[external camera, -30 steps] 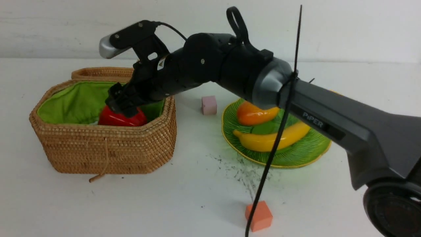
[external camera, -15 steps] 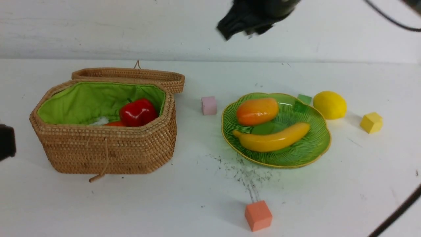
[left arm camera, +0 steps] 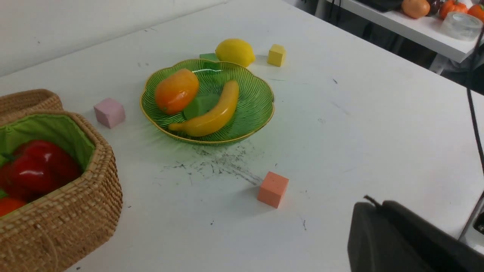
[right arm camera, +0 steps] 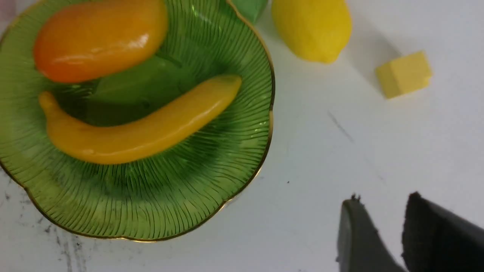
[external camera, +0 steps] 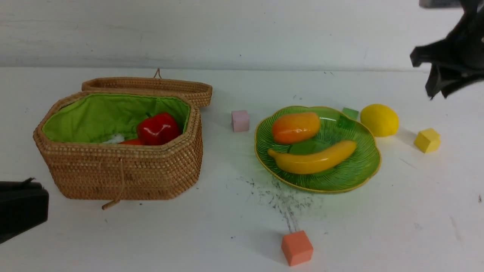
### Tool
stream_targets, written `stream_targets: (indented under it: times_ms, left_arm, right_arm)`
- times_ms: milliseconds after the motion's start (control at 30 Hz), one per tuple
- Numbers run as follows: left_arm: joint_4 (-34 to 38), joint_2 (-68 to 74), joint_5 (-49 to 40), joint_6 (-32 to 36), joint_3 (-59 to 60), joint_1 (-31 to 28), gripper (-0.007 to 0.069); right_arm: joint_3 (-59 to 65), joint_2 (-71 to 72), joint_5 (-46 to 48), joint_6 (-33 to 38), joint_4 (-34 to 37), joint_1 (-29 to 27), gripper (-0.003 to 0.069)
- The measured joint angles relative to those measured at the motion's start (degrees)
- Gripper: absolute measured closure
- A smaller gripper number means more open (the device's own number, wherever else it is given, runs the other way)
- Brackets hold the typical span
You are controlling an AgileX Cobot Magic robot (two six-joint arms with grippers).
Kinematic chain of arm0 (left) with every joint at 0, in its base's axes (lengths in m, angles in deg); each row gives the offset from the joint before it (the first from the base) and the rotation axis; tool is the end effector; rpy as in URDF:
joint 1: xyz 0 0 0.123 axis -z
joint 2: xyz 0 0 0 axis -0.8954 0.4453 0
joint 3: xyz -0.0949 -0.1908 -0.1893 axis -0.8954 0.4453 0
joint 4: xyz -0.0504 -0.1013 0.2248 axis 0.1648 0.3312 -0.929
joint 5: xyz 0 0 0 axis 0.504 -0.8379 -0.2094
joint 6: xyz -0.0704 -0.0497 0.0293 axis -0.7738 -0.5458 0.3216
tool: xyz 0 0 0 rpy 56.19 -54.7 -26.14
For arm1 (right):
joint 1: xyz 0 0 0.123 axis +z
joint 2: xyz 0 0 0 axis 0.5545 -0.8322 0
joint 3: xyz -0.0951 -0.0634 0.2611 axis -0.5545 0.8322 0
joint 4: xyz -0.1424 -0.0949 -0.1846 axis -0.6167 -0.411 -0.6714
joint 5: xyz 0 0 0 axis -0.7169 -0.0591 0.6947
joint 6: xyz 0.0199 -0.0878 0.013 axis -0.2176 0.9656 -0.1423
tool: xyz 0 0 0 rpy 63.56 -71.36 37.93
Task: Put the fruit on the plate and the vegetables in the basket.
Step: Use the right arm to grab a lemon and put it into the right plate
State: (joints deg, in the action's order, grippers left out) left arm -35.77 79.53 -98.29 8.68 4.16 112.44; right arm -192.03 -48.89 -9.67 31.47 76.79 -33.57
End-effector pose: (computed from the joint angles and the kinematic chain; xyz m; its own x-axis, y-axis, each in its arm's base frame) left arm 0.0490 -0.0539 0.4077 -0.3020 0.1317 -0.9442 0.7076 0.6946 -0.1295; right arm 0.4069 0.0114 0.3438 -0.9068 -0.0245 -0.4209 -0.0720 0.9926 0.0973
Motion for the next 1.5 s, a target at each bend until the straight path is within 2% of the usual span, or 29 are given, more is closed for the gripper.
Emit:
stream_targets:
  times_ms: [33,100,133,167,200,333,467,567,933,1500]
  left_arm:
    - [0.0,0.0,0.0,0.0,0.0,0.0,0.0616]
    - [0.0,0.0,0.1,0.1,0.0,0.0,0.0614]
    - [0.0,0.1,0.8,0.1,0.0,0.0,0.0613]
    - [0.0,0.1,0.9,0.1,0.0,0.0,0.0612]
    - [0.0,0.4,1.9,0.1,0.0,0.0,0.0610]
    - [0.0,1.9,4.4,0.1,0.0,0.0,0.0608]
    - [0.0,4.3,5.3,0.0,0.0,0.0,0.0608]
    - [0.6,6.0,5.4,0.0,0.0,0.0,0.0606]
    - [1.8,7.9,10.6,0.0,0.0,0.0,0.0605]
    - [2.1,7.9,10.9,0.0,0.0,0.0,0.0603]
  right_arm:
    - [0.1,-0.8,-0.5,0.9,1.1,-1.0,0.0347]
    - [0.3,-5.2,-4.5,6.1,5.3,-3.3,0.0234]
    - [0.3,-7.7,-7.6,10.0,6.9,-4.2,0.0152]
    - [0.3,-8.1,-8.1,10.0,7.0,-4.4,0.0152]
    - [0.3,-10.5,-11.8,14.4,7.8,-4.8,0.0074]
    - [0.3,-15.1,-21.4,19.2,8.6,-4.9,-0.0009]
    - [0.3,-17.9,-30.4,20.2,8.8,-4.8,-0.0002]
    - [-0.5,-19.4,-33.5,20.3,9.4,-4.8,0.0022]
    - [-6.6,-25.3,-32.0,25.2,13.4,-4.2,0.0048]
    - [-7.5,-27.6,-33.0,26.1,13.1,-3.9,0.0060]
